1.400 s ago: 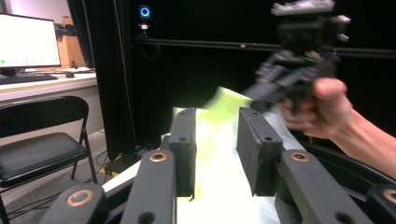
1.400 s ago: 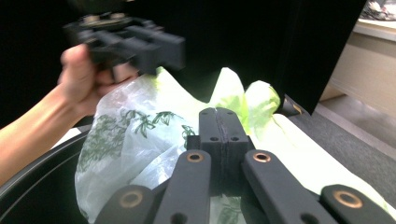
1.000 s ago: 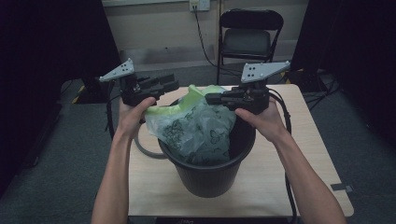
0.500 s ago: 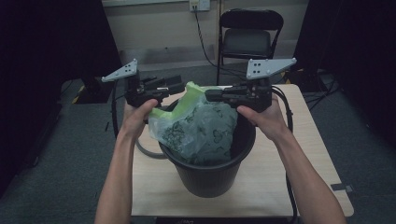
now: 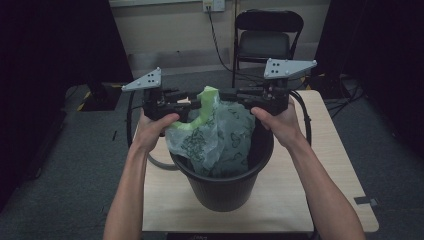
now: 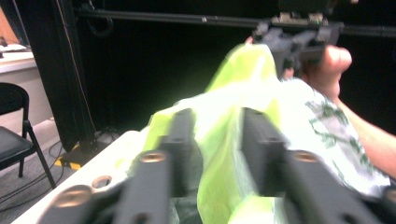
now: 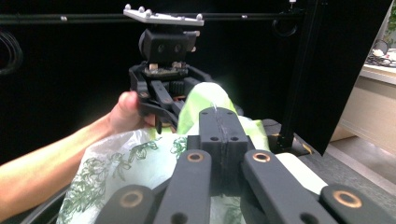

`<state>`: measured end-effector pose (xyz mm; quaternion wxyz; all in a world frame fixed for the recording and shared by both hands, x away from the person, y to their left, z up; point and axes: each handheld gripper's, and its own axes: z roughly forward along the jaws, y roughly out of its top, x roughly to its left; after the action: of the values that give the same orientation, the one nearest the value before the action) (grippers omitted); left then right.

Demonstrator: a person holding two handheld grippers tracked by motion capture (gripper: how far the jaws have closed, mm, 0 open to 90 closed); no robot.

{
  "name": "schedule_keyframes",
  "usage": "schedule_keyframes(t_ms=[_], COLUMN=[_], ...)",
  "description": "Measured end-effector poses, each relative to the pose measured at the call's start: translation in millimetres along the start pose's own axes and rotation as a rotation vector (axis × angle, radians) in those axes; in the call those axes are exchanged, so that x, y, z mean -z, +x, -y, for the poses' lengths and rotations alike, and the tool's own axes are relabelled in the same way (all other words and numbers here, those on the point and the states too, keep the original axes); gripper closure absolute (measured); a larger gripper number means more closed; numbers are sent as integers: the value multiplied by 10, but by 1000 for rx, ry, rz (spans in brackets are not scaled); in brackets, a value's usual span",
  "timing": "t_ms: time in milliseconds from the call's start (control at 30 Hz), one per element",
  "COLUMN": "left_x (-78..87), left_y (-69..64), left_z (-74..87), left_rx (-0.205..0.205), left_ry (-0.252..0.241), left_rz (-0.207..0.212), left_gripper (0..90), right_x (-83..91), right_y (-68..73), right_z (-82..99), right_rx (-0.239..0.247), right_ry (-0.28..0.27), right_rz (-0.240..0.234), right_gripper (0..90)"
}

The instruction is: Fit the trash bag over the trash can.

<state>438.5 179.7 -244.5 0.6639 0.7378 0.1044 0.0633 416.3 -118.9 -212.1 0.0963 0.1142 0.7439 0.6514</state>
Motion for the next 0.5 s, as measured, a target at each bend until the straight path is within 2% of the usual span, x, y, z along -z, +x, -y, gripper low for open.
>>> schedule_keyframes(t_ms=[67, 100, 167, 500], left_x=[6, 9, 24, 313], left_y=[-22, -24, -30, -121], left_z=[-3, -2, 5, 69], left_rx=[-12, -13, -20, -29], left_ry=[-7, -6, -1, -70], left_rz=[-3, -9, -24, -89], left_gripper=[868, 900, 900, 900], right_x=[-18, -26, -24, 105], right_y=[-8, -11, -17, -184], right_z=[-2, -1, 3, 115], right_rx=[-1, -2, -3, -40], right_ry=[-2, -1, 2, 26], right_rz=[5, 7, 14, 96], right_gripper=[900, 900, 900, 900])
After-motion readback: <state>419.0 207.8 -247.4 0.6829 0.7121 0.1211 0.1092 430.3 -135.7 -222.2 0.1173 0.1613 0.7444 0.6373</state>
